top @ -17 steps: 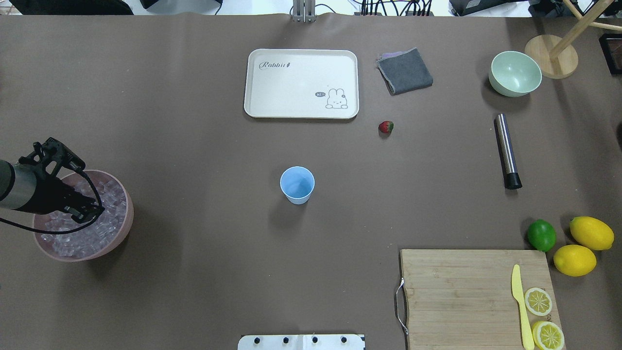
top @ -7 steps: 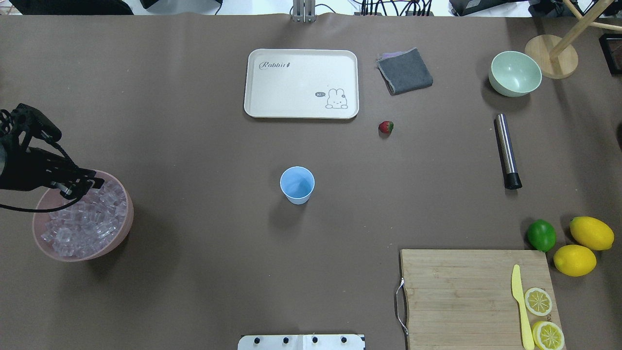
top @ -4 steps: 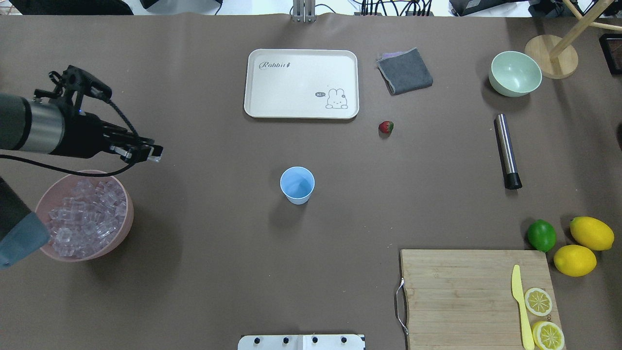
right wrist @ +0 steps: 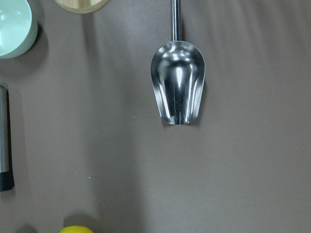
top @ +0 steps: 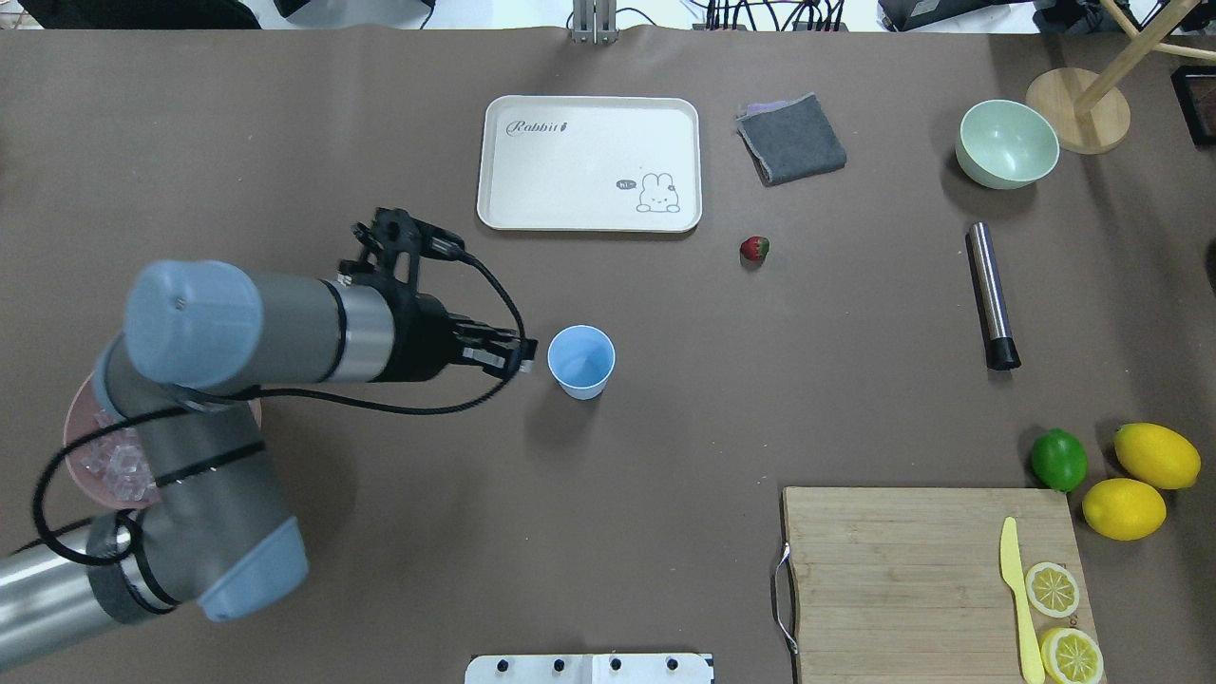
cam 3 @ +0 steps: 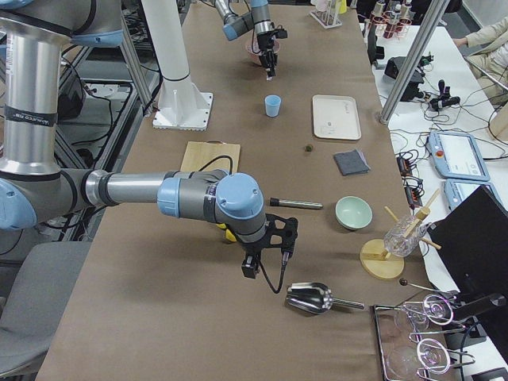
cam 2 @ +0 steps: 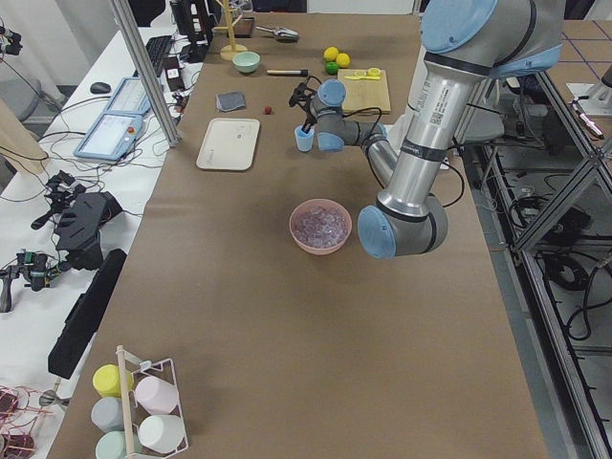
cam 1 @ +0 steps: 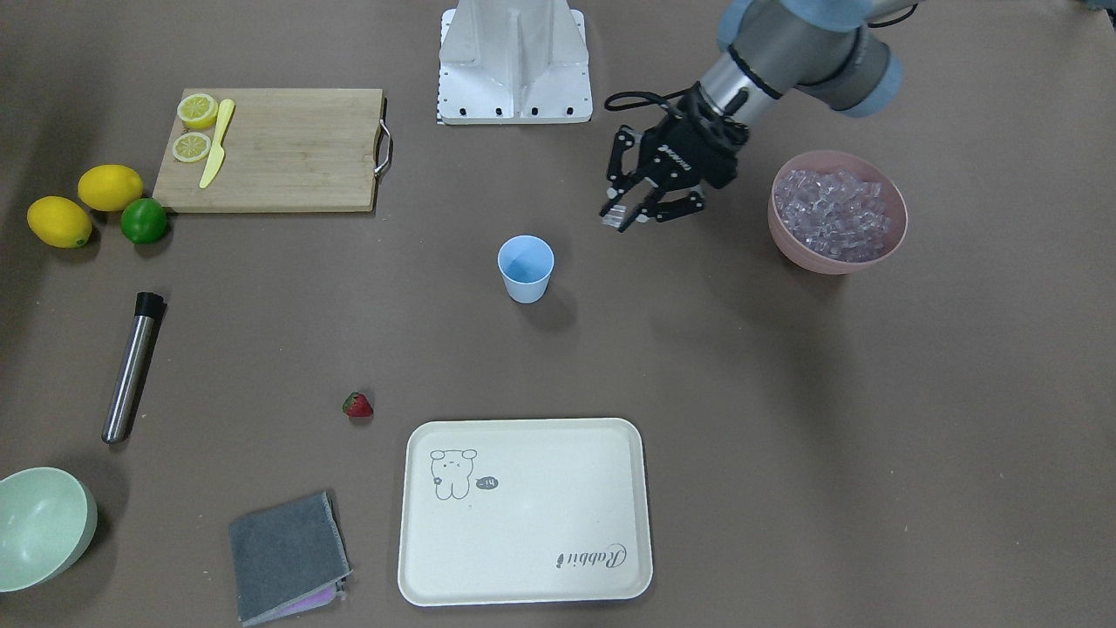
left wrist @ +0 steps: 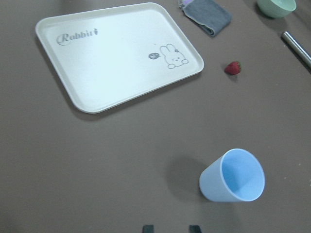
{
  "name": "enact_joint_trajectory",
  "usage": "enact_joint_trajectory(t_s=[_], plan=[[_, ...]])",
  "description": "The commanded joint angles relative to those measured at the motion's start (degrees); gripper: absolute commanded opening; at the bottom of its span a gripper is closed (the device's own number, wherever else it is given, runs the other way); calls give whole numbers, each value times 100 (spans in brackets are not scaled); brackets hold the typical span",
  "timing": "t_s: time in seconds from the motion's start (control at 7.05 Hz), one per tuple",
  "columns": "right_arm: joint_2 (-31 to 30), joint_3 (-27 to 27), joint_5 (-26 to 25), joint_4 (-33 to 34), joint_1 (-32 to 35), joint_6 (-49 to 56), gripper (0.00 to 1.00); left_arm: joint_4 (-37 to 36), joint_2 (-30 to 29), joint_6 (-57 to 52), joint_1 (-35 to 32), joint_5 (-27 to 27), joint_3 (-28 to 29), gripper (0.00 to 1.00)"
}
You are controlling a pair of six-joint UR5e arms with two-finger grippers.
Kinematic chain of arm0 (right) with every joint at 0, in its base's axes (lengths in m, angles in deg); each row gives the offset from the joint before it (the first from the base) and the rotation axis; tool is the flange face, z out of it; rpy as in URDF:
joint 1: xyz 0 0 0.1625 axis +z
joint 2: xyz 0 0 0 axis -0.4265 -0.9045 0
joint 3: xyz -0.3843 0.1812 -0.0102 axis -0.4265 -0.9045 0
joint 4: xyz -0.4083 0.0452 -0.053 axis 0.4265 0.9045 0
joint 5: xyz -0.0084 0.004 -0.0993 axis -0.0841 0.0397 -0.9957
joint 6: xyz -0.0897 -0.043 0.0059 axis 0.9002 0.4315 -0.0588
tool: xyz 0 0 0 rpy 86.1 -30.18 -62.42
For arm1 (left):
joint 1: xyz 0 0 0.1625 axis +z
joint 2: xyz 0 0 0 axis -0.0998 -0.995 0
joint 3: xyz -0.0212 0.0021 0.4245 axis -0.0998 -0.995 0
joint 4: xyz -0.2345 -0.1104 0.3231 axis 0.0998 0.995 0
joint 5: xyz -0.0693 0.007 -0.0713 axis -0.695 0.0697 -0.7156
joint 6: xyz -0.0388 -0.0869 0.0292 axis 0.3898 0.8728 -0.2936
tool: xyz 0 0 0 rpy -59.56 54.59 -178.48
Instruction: Mash ice and strawberries in cup
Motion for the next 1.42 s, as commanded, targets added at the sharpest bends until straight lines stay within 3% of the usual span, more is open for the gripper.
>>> enact_joint_trajectory(t_s=[0.0, 0.85, 1.13, 1.28], plan=[[15, 15, -3, -7, -5, 11, 100, -41, -443, 9, 298, 528, 472, 0], [15, 15, -11, -7, -5, 12, 100, -14, -671, -151, 69, 528, 895, 0], [15, 15, -11, -7, -5, 12, 100, -40, -681, -142, 69, 529, 887, 83], [15, 24, -11, -7, -5, 12, 100, -41, -689, -142, 69, 529, 878, 91]])
